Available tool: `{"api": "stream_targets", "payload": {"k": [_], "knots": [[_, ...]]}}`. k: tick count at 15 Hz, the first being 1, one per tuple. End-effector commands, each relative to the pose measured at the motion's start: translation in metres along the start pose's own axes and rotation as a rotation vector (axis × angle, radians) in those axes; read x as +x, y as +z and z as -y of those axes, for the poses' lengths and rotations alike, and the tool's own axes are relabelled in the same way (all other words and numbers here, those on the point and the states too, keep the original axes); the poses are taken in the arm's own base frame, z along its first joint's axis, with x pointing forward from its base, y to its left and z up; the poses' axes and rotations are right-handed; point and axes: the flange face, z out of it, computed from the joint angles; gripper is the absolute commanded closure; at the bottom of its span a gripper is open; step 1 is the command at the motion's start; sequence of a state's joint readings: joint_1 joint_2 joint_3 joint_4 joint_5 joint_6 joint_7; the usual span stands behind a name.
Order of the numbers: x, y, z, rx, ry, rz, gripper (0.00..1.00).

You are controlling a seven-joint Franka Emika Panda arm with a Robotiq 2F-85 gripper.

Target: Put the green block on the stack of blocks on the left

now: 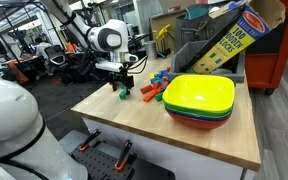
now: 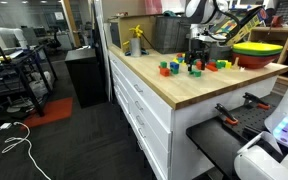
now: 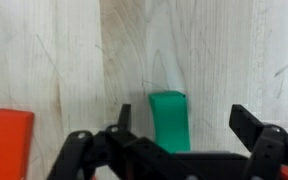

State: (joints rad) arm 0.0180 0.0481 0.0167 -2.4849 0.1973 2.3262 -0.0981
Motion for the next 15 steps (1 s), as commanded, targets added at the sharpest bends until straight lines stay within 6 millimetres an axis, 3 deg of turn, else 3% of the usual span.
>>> {"api": "stream_targets", "payload": {"k": [1,10,15], "knots": [[0.001,0.001,0.002,-0.015,-0.025,0.003,0.26],[0.002,-0.005,0.002,-0.029,-0.031,-0.011,0.91],[0.000,-0.026,0.000,-0.040,0.015,-0.048,0.91]]}}
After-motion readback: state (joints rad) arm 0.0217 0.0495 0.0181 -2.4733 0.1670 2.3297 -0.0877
